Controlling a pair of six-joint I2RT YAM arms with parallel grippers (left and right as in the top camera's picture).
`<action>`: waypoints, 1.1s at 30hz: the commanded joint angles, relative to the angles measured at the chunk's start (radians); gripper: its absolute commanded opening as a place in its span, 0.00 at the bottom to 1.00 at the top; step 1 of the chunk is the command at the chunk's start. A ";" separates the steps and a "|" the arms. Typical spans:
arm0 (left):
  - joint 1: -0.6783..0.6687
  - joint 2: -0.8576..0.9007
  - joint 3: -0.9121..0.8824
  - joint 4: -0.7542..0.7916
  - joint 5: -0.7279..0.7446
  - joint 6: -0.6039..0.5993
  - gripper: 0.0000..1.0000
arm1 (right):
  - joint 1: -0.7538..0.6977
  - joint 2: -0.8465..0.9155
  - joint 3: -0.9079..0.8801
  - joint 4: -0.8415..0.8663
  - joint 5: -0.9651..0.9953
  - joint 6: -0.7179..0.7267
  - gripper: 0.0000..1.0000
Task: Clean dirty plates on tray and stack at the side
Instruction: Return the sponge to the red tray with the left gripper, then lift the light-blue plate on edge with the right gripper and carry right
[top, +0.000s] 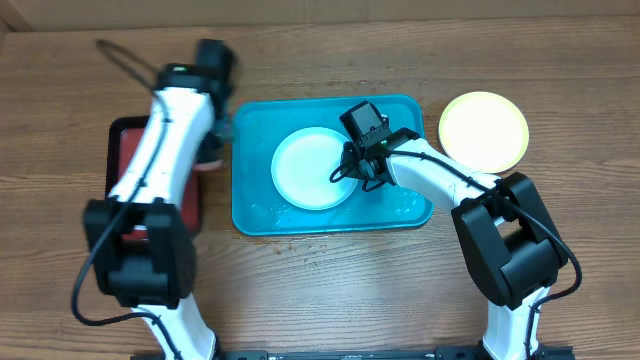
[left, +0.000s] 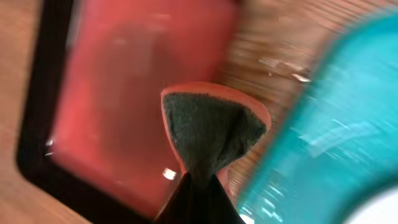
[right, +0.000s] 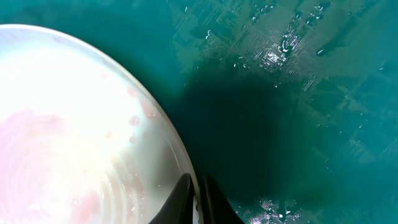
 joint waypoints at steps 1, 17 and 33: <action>0.114 -0.022 -0.045 0.024 -0.011 -0.011 0.04 | -0.006 0.051 -0.033 -0.023 0.053 0.003 0.06; 0.397 -0.022 -0.233 0.235 0.262 0.075 0.47 | -0.006 0.051 -0.032 -0.016 0.053 0.003 0.04; 0.403 -0.024 0.113 0.003 0.340 0.074 1.00 | 0.053 -0.034 0.297 -0.351 0.392 -0.255 0.04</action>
